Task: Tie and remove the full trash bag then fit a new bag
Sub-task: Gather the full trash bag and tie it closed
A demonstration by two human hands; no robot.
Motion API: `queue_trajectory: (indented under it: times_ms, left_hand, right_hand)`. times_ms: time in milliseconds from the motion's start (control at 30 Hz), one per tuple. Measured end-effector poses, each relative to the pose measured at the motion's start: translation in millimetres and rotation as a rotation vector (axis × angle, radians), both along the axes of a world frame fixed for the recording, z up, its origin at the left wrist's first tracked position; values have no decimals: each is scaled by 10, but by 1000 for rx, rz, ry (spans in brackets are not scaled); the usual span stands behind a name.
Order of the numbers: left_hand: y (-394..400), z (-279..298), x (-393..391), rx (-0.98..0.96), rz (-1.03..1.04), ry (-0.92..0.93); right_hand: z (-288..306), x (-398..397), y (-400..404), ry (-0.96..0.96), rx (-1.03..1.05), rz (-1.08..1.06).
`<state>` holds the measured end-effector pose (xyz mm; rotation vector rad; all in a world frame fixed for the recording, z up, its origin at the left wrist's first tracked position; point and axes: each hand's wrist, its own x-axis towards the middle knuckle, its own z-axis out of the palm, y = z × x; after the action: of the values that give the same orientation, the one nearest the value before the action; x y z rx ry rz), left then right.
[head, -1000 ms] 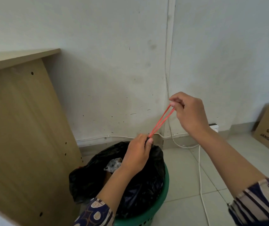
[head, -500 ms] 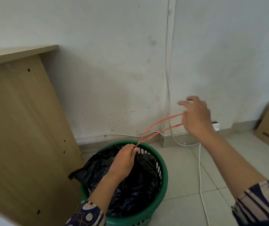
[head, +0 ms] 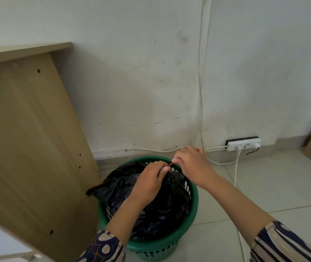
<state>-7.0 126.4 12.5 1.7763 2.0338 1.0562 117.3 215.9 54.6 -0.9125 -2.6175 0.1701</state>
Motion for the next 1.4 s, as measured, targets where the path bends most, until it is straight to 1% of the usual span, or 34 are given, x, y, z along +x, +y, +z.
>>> queue_trajectory:
  times_ms: [100,167,267,367,433,500,533,567,633,700,767,833,900,967,1000,1067,1167,1233,1300,1367,1400]
  left_hand:
    - [33,-86,-39,46,45,120]
    - [56,-152,-87,59,48,215]
    - [49,-208,-113,40,60,220]
    - [39,-210,-83,-14,47,225]
    - [25,-192,-78,-13,34,184]
    - [-28,-135,-98,-26,20,126]
    - [-62,-90,-129,-3,28,107]
    - [-98,-41,-180,32,69,91]
    - [-172,44,-364,65,222,70]
    - [-248,53,-626,-1,388,58]
    - [-346,-29,-894,-38,495,46]
    - [-429,-169,-1131,-81,584,57]
    - [-479,-303,-1318,-245,684,53]
    - [-492,-376,-1429,-444,734,-17]
    - [-498,-382,-1439,-524,718,-67]
    - [-518,-374,-1420,-607,630,-137]
    - [-565,-319,-1381,-677,526,-121]
    - [-596,-285,-1365,-689,489,-144]
    - [-615,-240,-1351,-674,454,-248]
    - [-637,-176,-1336,-700,412,-393]
    - [-643,-142,-1331,-710,394,-432]
  right_hand:
    - [-50,30,71,97,215,-4]
    - [-61,93,100,119,241,-26]
    - [-132,192,159,83,213,-45]
    - [-197,228,184,35,86,-63]
    - [-264,213,192,2,12,-102]
    - [-298,187,185,7,-24,-150]
    - [-309,169,181,5,-31,-160]
    - [-327,145,182,-3,-39,-163]
    - [-356,88,159,-12,-57,-173]
    - [-342,45,87,85,-67,-172]
    - [-308,-24,-24,217,-86,-119]
    - [-284,-112,-140,265,-110,-44]
    - [-293,-194,-250,221,-150,17]
    - [-333,-224,-334,78,-182,63]
    - [-376,-221,-353,8,-170,73]
    - [-472,-189,-364,-47,-141,65]
    - [-550,-117,-358,-61,-161,37]
    - [-574,-83,-369,-28,-163,28]
    - [-577,-61,-373,11,-172,11]
    - [-583,-46,-387,-7,-170,1]
    - [-600,-40,-387,-15,-170,3]
